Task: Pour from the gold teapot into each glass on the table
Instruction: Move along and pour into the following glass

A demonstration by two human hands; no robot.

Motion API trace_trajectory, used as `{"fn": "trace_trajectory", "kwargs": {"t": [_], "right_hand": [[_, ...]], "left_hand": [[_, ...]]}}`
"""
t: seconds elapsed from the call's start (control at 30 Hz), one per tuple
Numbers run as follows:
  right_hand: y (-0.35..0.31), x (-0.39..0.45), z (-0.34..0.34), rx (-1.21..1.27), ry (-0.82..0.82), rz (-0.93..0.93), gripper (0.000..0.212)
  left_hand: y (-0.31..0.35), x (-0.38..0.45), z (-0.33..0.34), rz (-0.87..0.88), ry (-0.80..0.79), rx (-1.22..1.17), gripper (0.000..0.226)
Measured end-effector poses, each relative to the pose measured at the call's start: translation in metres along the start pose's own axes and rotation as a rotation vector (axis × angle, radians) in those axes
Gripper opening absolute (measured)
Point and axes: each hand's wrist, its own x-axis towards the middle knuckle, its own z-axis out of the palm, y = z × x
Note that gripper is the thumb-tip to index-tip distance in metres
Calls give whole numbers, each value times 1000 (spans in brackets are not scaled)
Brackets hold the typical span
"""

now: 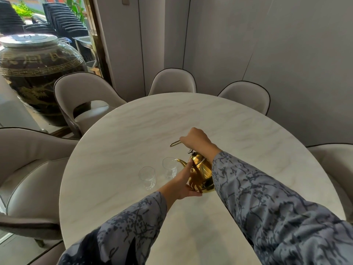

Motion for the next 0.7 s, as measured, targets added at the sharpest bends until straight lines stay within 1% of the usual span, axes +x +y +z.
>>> {"fn": "trace_trajectory", "kwargs": {"t": [0.47, 0.7], "right_hand": [[-10, -1, -13, -34, 4, -8, 26], [-12, -1, -17, -41, -6, -14, 25]], "left_hand": [[9, -12, 11, 18, 6, -19, 91], [11, -17, 16, 16, 3, -43, 92]]}}
